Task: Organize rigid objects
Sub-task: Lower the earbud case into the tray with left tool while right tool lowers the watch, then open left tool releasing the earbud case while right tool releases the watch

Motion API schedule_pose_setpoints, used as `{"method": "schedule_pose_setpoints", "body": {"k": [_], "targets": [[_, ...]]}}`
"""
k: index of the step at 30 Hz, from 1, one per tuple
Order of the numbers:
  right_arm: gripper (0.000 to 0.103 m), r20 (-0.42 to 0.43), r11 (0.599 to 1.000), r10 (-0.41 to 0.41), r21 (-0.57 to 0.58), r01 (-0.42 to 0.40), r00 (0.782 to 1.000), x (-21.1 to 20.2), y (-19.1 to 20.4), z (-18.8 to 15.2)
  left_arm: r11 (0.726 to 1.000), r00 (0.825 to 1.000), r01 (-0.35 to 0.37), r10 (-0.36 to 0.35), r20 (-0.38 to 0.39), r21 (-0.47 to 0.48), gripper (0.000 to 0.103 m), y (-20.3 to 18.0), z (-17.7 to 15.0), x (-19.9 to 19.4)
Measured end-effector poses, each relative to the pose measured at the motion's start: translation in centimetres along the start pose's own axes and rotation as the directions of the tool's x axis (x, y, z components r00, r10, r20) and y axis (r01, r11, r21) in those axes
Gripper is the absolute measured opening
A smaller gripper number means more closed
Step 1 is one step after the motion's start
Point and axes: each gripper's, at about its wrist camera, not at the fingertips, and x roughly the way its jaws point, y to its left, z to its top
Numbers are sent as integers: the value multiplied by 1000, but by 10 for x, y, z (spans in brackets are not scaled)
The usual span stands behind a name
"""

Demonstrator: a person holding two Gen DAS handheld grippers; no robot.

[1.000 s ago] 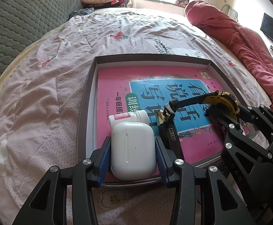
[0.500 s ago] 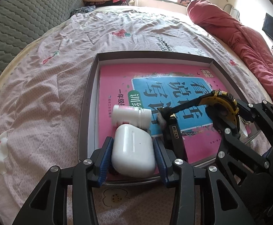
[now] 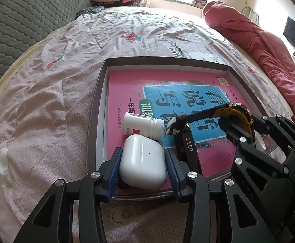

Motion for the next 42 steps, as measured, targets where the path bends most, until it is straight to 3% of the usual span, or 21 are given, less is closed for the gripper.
{"method": "schedule_pose_setpoints", "body": {"k": [16, 20, 24, 32, 42], "targets": [[31, -45, 994, 28, 104, -23, 999, 17, -11, 8, 1000, 1000, 0, 0, -5, -6, 44, 1, -1, 1], [33, -4, 991, 49, 127, -49, 999, 9, -15, 9, 1000, 1000, -2, 2, -5, -9, 44, 1, -1, 1], [43, 47, 986, 74, 147, -80, 996, -3, -20, 12, 1000, 1000, 0, 0, -6, -16, 44, 2, 0, 2], [47, 104, 978, 56, 196, -76, 993, -22, -32, 11, 1000, 1000, -1, 0, -12, -26, 45, 5, 0, 2], [51, 108, 959, 28, 277, -57, 994, -37, -57, -5, 999, 1000, 3, -3, -12, -34, 46, 6, 1, -2]]}}
